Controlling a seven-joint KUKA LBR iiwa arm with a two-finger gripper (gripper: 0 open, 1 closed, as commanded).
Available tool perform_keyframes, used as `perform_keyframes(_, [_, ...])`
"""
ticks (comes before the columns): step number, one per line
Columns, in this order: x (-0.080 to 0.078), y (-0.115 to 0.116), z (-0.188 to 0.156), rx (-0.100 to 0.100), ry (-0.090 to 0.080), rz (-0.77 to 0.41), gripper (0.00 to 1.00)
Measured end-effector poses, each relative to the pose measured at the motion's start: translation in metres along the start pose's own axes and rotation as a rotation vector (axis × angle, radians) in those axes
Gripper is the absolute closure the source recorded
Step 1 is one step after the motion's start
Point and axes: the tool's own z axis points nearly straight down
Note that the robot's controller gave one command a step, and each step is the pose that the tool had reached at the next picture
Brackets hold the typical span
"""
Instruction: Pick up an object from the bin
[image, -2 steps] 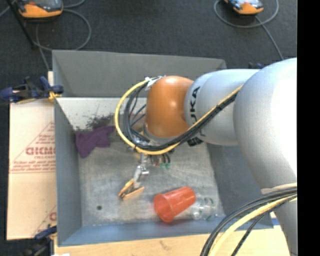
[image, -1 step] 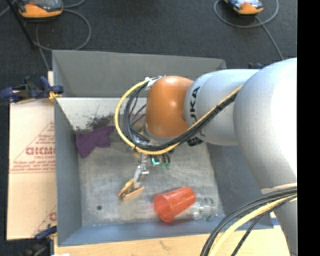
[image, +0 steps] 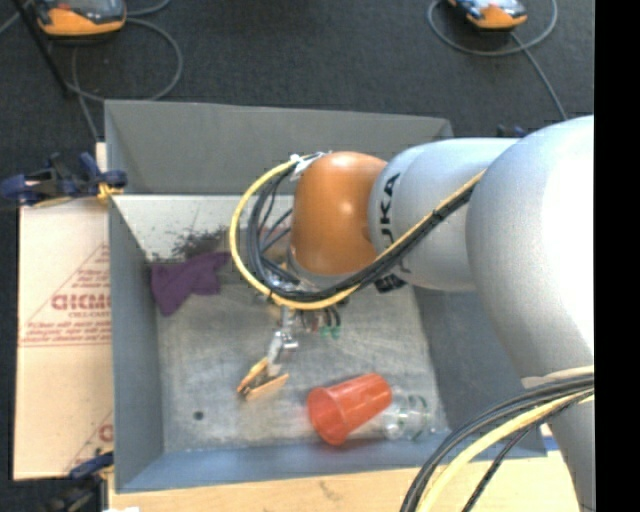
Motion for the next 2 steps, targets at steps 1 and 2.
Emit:
perform_keyframes(1, [0.0, 0.0, 0.0, 0.0, 0.0, 0.0, 0.0])
perform_keyframes(2, [0.0, -0.0001, 0.0001, 0.0, 0.0, 0.001, 1.0])
